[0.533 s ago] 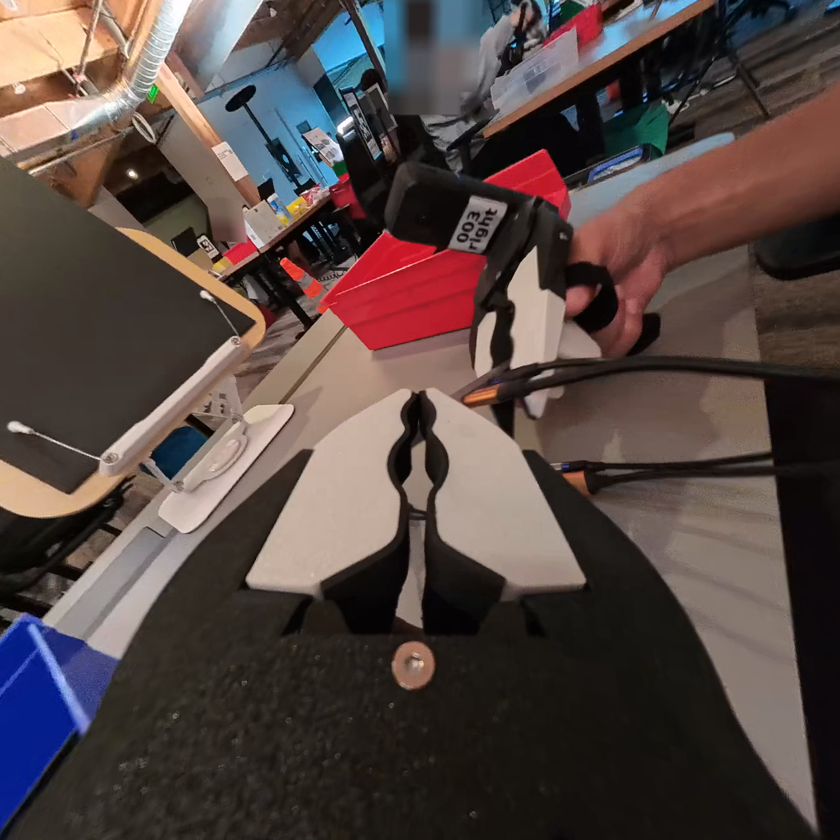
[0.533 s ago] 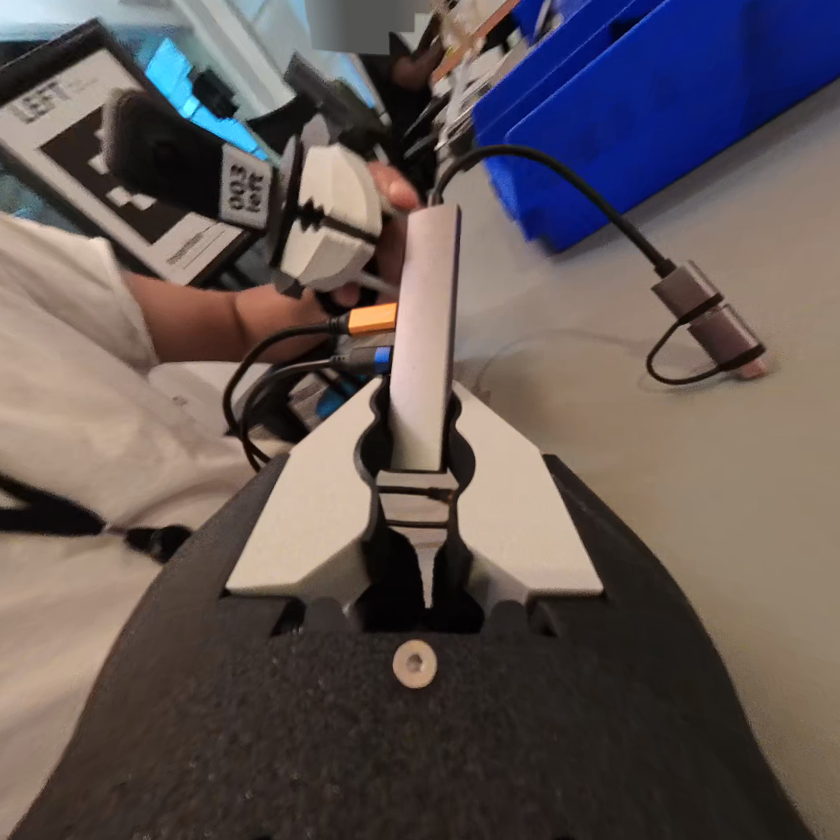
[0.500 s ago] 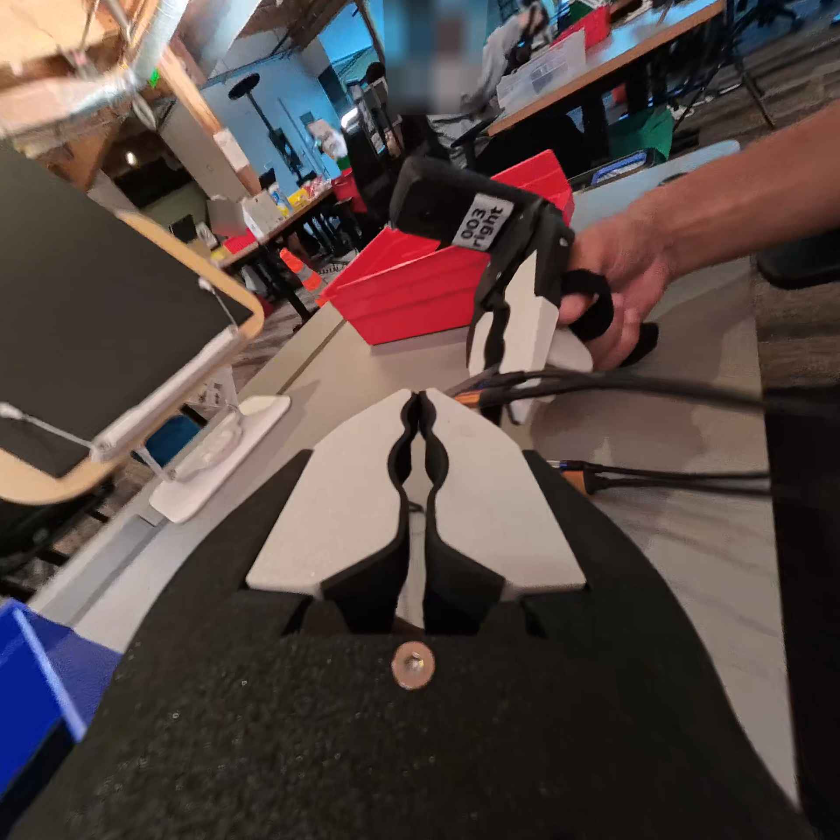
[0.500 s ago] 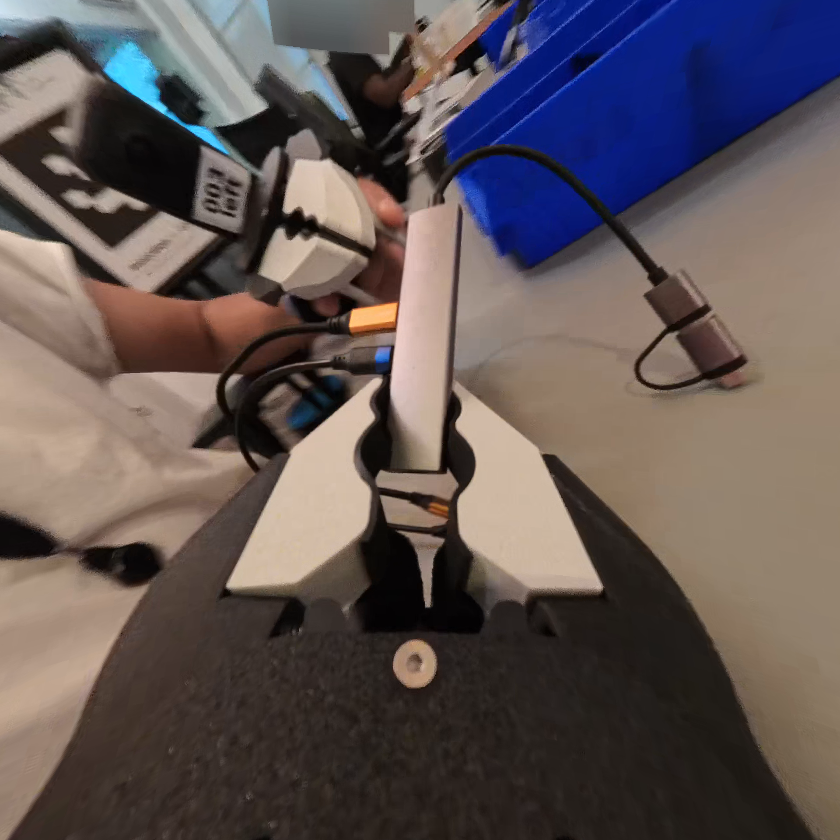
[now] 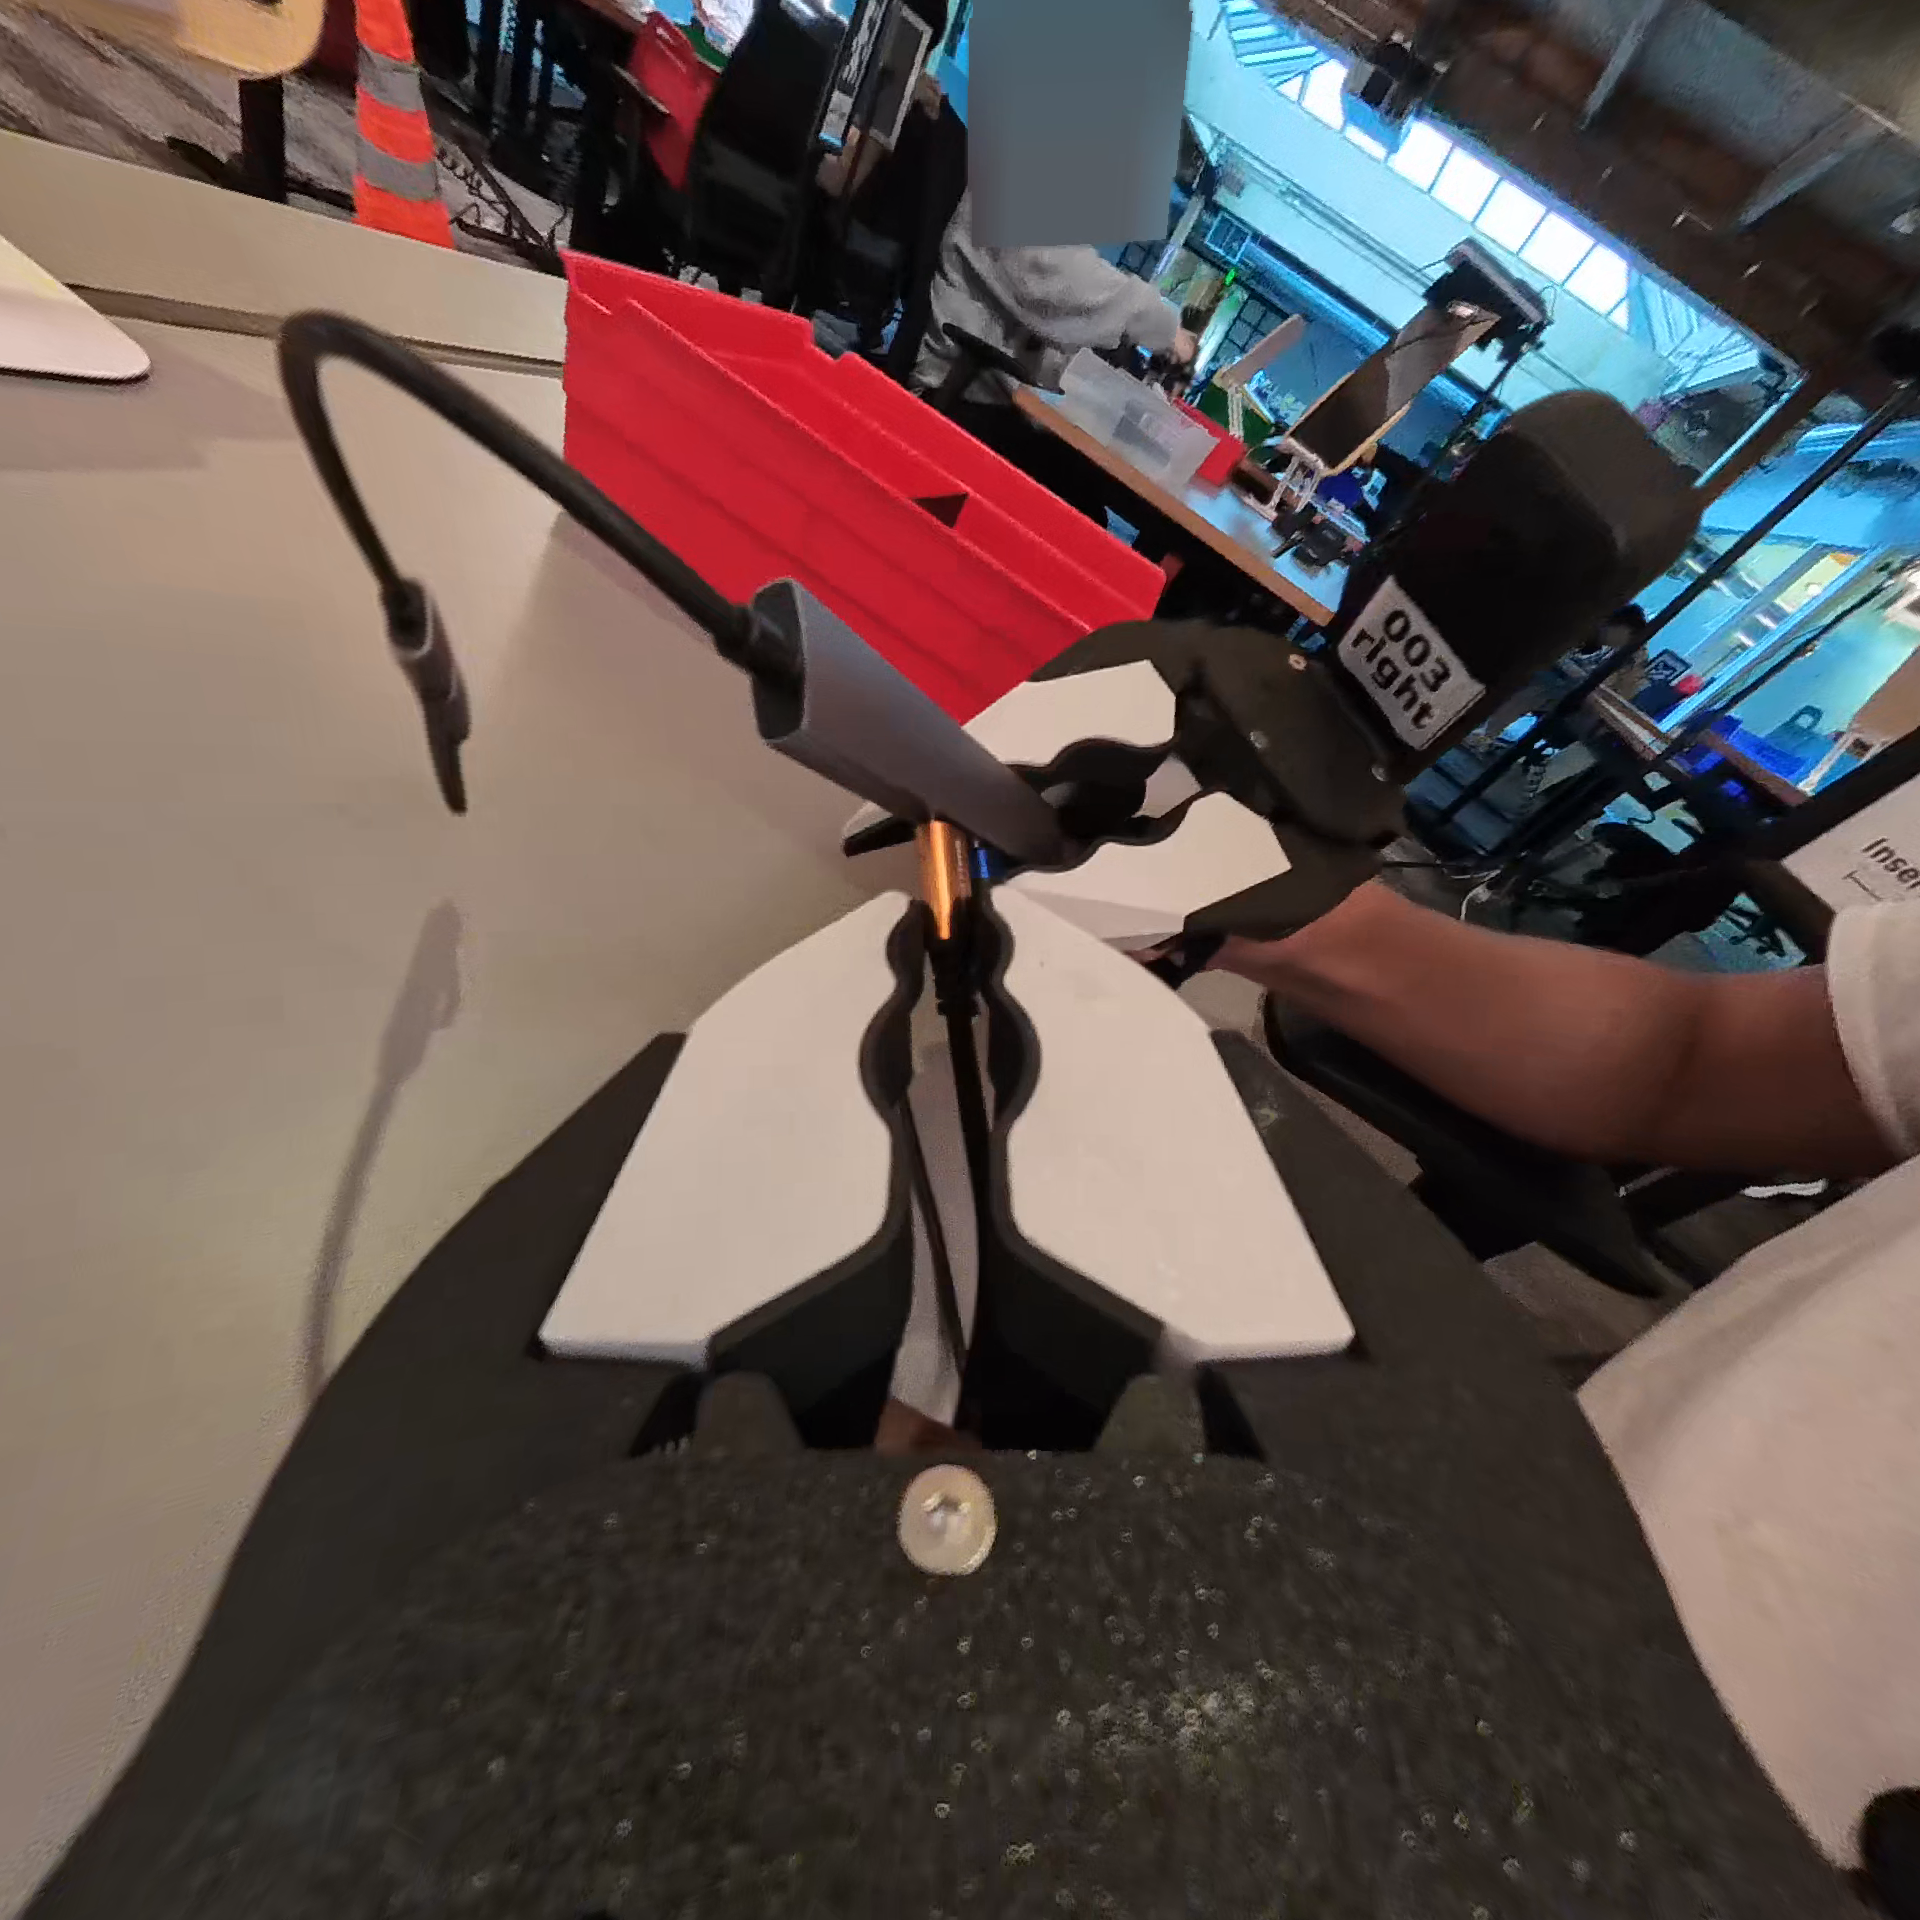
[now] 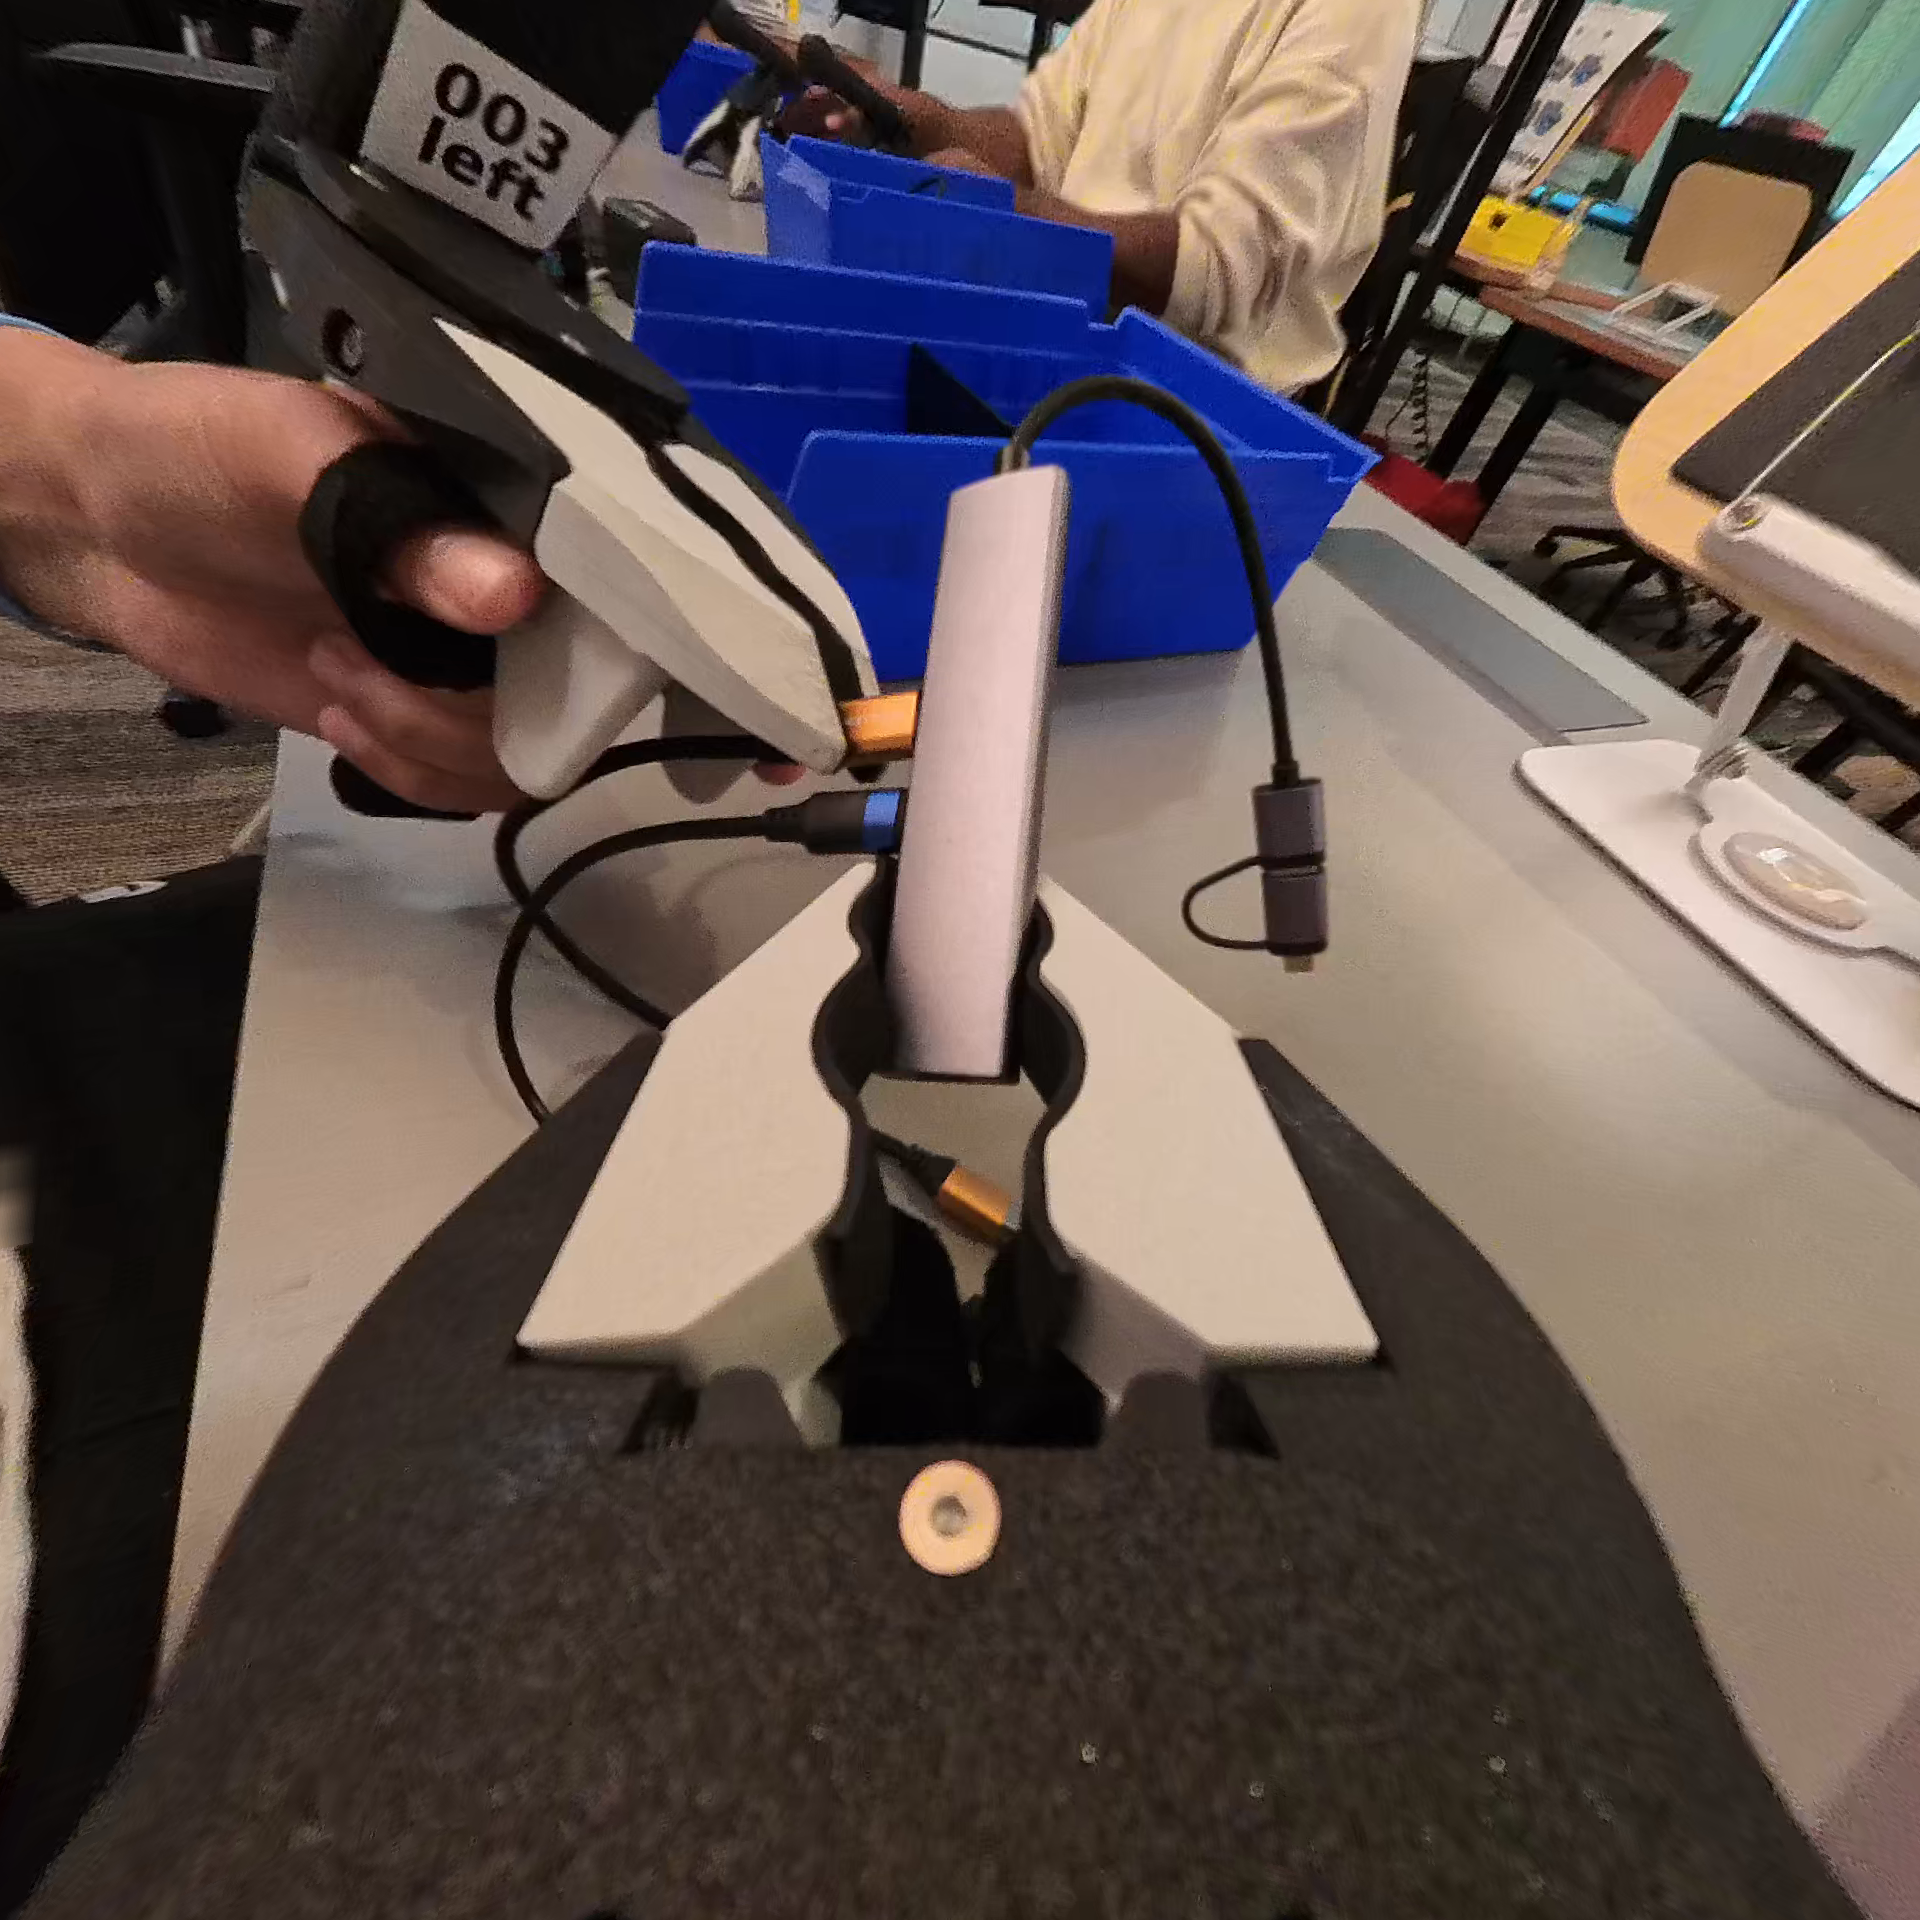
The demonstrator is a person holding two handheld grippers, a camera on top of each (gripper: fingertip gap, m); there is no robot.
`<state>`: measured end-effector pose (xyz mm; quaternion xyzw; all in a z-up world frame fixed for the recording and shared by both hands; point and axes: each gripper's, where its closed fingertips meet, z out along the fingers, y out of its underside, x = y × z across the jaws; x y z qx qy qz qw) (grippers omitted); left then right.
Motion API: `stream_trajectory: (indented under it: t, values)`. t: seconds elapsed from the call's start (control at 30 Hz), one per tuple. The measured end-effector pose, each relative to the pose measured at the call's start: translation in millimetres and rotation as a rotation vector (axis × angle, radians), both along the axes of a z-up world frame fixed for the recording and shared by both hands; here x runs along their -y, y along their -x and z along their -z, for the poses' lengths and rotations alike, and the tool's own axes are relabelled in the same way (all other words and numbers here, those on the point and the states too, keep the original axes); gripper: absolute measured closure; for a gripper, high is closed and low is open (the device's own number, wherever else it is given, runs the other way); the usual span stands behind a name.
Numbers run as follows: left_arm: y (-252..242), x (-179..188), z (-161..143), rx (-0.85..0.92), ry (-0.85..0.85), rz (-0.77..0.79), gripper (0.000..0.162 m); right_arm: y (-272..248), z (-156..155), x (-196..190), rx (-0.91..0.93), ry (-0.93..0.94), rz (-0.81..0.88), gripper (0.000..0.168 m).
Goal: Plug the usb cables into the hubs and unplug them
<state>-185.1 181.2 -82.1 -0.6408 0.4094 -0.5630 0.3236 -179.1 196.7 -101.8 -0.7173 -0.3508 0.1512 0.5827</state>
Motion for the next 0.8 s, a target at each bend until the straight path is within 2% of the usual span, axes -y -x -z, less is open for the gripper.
stream_trajectory:
  t: [0.1, 0.13, 0.2, 0.27, 0.37, 0.43, 0.5, 0.73, 0.8]
  values:
    - [4, 6, 3, -0.07, -0.055, 0.077, 0.155, 10, 18, 21, -0.037, 0.166, -0.177, 0.149]
    - [6, 8, 4, -0.096, -0.089, 0.112, 0.156, 13, 21, 32, -0.078, 0.249, -0.256, 0.141]
    - [11, 13, 8, -0.163, -0.193, 0.173, 0.155, 17, 15, 46, -0.189, 0.383, -0.361, 0.131]
    - [14, 20, 12, -0.225, -0.271, 0.249, 0.156, 21, 3, 52, -0.27, 0.418, -0.422, 0.13]
    - [19, 34, 17, -0.282, -0.371, 0.358, 0.156, 28, -2, 52, -0.244, 0.395, -0.448, 0.138]
    - [18, 39, 22, -0.323, -0.416, 0.386, 0.156, 33, -1, 53, -0.206, 0.379, -0.46, 0.161]
    - [18, 40, 24, -0.338, -0.442, 0.387, 0.155, 32, 1, 53, -0.152, 0.333, -0.46, 0.161]
    - [22, 50, 10, -0.222, -0.497, 0.417, 0.155, 33, -12, 64, -0.167, 0.214, -0.498, 0.161]
    - [36, 34, 17, -0.278, -0.532, 0.386, 0.155, 4, -22, 54, -0.23, 0.186, -0.424, 0.161]
